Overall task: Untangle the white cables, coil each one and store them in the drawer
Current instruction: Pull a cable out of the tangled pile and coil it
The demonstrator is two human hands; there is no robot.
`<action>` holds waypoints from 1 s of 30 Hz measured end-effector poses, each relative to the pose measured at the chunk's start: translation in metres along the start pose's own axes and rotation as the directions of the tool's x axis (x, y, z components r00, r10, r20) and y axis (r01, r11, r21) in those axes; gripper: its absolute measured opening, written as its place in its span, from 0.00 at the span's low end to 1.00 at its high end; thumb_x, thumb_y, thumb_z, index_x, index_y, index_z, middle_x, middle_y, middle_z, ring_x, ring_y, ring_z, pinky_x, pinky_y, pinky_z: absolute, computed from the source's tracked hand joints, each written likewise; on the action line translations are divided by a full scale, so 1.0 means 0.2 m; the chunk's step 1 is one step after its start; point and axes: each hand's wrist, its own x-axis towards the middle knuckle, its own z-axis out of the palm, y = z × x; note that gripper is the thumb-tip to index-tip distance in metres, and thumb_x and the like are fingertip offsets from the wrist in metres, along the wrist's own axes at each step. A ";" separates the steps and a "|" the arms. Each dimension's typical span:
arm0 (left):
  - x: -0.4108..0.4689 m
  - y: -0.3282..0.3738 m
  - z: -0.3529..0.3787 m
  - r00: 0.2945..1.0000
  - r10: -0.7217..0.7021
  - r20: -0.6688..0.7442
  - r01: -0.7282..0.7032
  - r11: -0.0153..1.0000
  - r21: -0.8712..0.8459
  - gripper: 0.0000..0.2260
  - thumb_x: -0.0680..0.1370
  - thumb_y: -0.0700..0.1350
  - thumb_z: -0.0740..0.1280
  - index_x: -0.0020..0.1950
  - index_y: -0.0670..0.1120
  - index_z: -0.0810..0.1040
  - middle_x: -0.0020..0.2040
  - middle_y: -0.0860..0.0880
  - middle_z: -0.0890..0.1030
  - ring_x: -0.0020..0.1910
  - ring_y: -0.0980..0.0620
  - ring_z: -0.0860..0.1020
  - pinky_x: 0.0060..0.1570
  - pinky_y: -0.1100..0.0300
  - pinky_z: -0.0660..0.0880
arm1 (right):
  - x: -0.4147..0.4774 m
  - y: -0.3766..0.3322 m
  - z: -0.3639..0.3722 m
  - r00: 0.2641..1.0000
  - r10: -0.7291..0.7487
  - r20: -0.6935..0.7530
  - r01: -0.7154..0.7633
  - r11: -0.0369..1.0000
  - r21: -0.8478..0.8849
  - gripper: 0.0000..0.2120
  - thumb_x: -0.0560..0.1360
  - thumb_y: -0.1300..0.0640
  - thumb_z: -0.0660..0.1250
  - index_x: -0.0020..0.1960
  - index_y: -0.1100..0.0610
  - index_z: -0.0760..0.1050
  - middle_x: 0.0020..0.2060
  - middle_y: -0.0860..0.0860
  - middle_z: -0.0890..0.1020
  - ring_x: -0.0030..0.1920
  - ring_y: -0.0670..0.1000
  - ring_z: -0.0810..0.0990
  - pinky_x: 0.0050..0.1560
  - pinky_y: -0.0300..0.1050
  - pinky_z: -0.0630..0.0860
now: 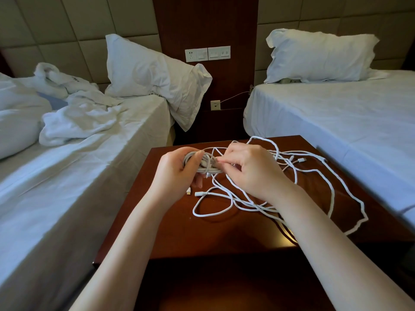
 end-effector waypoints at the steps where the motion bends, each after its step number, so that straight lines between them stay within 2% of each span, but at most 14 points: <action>1: 0.00 0.00 0.00 1.000 -0.004 -0.018 0.004 1.000 0.005 0.10 0.81 0.41 0.60 0.45 0.43 0.79 0.26 0.46 0.79 0.22 0.55 0.75 0.26 0.62 0.73 | 0.00 -0.01 0.00 1.000 -0.014 0.009 0.014 1.000 -0.014 0.09 0.76 0.57 0.66 0.49 0.58 0.85 0.36 0.50 0.80 0.32 0.47 0.75 0.28 0.42 0.71; 4: 0.01 -0.01 0.01 0.996 -0.013 -0.093 0.011 1.000 -0.027 0.11 0.82 0.40 0.60 0.42 0.45 0.78 0.24 0.49 0.77 0.21 0.56 0.73 0.25 0.64 0.71 | 0.00 -0.04 -0.01 0.998 -0.049 0.034 0.052 0.995 -0.087 0.14 0.76 0.58 0.61 0.52 0.60 0.83 0.38 0.51 0.80 0.32 0.44 0.69 0.30 0.34 0.61; 7: 0.02 -0.03 0.01 0.990 -0.026 -0.139 0.019 0.999 -0.049 0.12 0.82 0.41 0.60 0.42 0.42 0.79 0.24 0.48 0.76 0.21 0.54 0.73 0.25 0.59 0.70 | 0.00 -0.07 -0.01 0.996 -0.066 0.063 0.077 0.979 -0.188 0.19 0.75 0.57 0.55 0.55 0.61 0.82 0.40 0.51 0.79 0.36 0.48 0.73 0.31 0.37 0.59; 10: 0.02 -0.03 0.01 0.984 -0.035 -0.177 0.028 0.999 -0.041 0.14 0.82 0.41 0.59 0.42 0.39 0.79 0.23 0.48 0.76 0.20 0.55 0.71 0.25 0.61 0.69 | -0.02 -0.10 0.04 0.995 -0.046 0.083 0.065 0.965 -0.255 0.19 0.72 0.58 0.57 0.57 0.61 0.80 0.41 0.51 0.77 0.38 0.51 0.74 0.31 0.39 0.59; 12: 0.02 -0.02 0.01 0.983 -0.020 -0.181 0.018 1.000 -0.016 0.15 0.82 0.41 0.59 0.41 0.38 0.79 0.22 0.48 0.75 0.20 0.55 0.70 0.25 0.62 0.68 | -0.01 -0.09 0.06 0.998 0.000 0.056 0.008 0.989 -0.148 0.17 0.75 0.59 0.57 0.58 0.61 0.80 0.41 0.50 0.77 0.36 0.47 0.70 0.30 0.37 0.59; 14: 0.02 0.00 0.01 0.986 0.000 -0.168 0.002 1.000 0.016 0.14 0.82 0.41 0.59 0.41 0.39 0.79 0.21 0.50 0.75 0.19 0.56 0.70 0.25 0.65 0.67 | 0.00 -0.05 0.04 0.995 0.085 0.045 -0.089 0.991 0.098 0.13 0.79 0.59 0.60 0.55 0.60 0.82 0.41 0.48 0.77 0.35 0.46 0.72 0.32 0.38 0.65; 15: 0.01 0.01 0.00 0.987 0.016 -0.157 -0.012 1.000 0.027 0.13 0.82 0.40 0.59 0.41 0.40 0.78 0.21 0.52 0.74 0.19 0.56 0.70 0.24 0.66 0.67 | 0.01 -0.03 0.02 0.989 0.133 0.057 -0.143 0.962 0.233 0.11 0.80 0.58 0.62 0.53 0.59 0.83 0.40 0.46 0.78 0.37 0.46 0.74 0.36 0.37 0.68; 17: 0.00 0.03 0.00 0.992 0.050 -0.115 -0.043 0.997 0.063 0.11 0.82 0.40 0.59 0.41 0.41 0.77 0.22 0.56 0.75 0.19 0.57 0.71 0.24 0.69 0.67 | 0.01 -0.01 -0.02 0.976 0.196 0.095 -0.217 0.906 0.364 0.09 0.79 0.59 0.65 0.51 0.57 0.84 0.38 0.42 0.79 0.40 0.41 0.77 0.42 0.30 0.69; 20: -0.01 0.05 0.00 0.997 0.076 -0.027 -0.074 0.994 0.084 0.09 0.81 0.40 0.60 0.43 0.43 0.77 0.24 0.59 0.77 0.20 0.58 0.71 0.24 0.70 0.66 | 0.00 0.02 -0.05 0.957 0.234 0.170 -0.286 0.851 0.440 0.05 0.76 0.59 0.69 0.48 0.54 0.84 0.32 0.38 0.80 0.37 0.37 0.78 0.41 0.29 0.72; 22: -0.01 0.05 -0.01 0.996 0.089 0.027 -0.090 0.994 0.067 0.09 0.81 0.40 0.60 0.45 0.42 0.78 0.25 0.57 0.77 0.20 0.58 0.72 0.24 0.70 0.66 | 0.00 0.03 -0.07 0.932 0.257 0.256 -0.359 0.754 0.549 0.03 0.72 0.56 0.73 0.44 0.53 0.83 0.32 0.41 0.82 0.36 0.39 0.79 0.40 0.33 0.74; 23: -0.02 0.06 -0.02 0.994 0.097 0.049 -0.100 0.993 0.060 0.09 0.81 0.40 0.60 0.47 0.41 0.79 0.25 0.56 0.77 0.20 0.58 0.72 0.24 0.69 0.67 | 0.00 0.03 -0.08 0.918 0.269 0.291 -0.392 0.718 0.575 0.06 0.69 0.52 0.74 0.44 0.53 0.83 0.34 0.44 0.83 0.37 0.42 0.79 0.41 0.36 0.76; 25: -0.02 0.06 -0.03 0.991 0.108 0.082 -0.113 0.992 0.054 0.09 0.81 0.40 0.60 0.48 0.41 0.80 0.26 0.55 0.77 0.21 0.57 0.72 0.24 0.65 0.70 | -0.01 0.05 -0.09 0.895 0.263 0.360 -0.432 0.709 0.557 0.11 0.68 0.48 0.73 0.47 0.53 0.83 0.38 0.46 0.84 0.38 0.45 0.80 0.40 0.38 0.76; 28: -0.02 0.07 -0.03 0.984 0.110 0.137 -0.121 0.990 0.071 0.08 0.81 0.40 0.60 0.49 0.44 0.79 0.28 0.58 0.79 0.22 0.58 0.73 0.24 0.62 0.72 | -0.01 0.05 -0.09 0.862 0.217 0.458 -0.450 0.745 0.493 0.08 0.73 0.50 0.71 0.51 0.51 0.82 0.39 0.43 0.84 0.38 0.42 0.80 0.38 0.35 0.73; 30: -0.02 0.07 -0.03 0.981 0.114 0.158 -0.129 0.988 0.088 0.07 0.81 0.40 0.61 0.49 0.46 0.79 0.28 0.60 0.78 0.22 0.58 0.73 0.24 0.62 0.72 | -0.01 0.04 -0.10 0.859 0.201 0.472 -0.444 0.752 0.488 0.07 0.73 0.52 0.71 0.50 0.53 0.82 0.36 0.40 0.83 0.38 0.40 0.80 0.38 0.32 0.73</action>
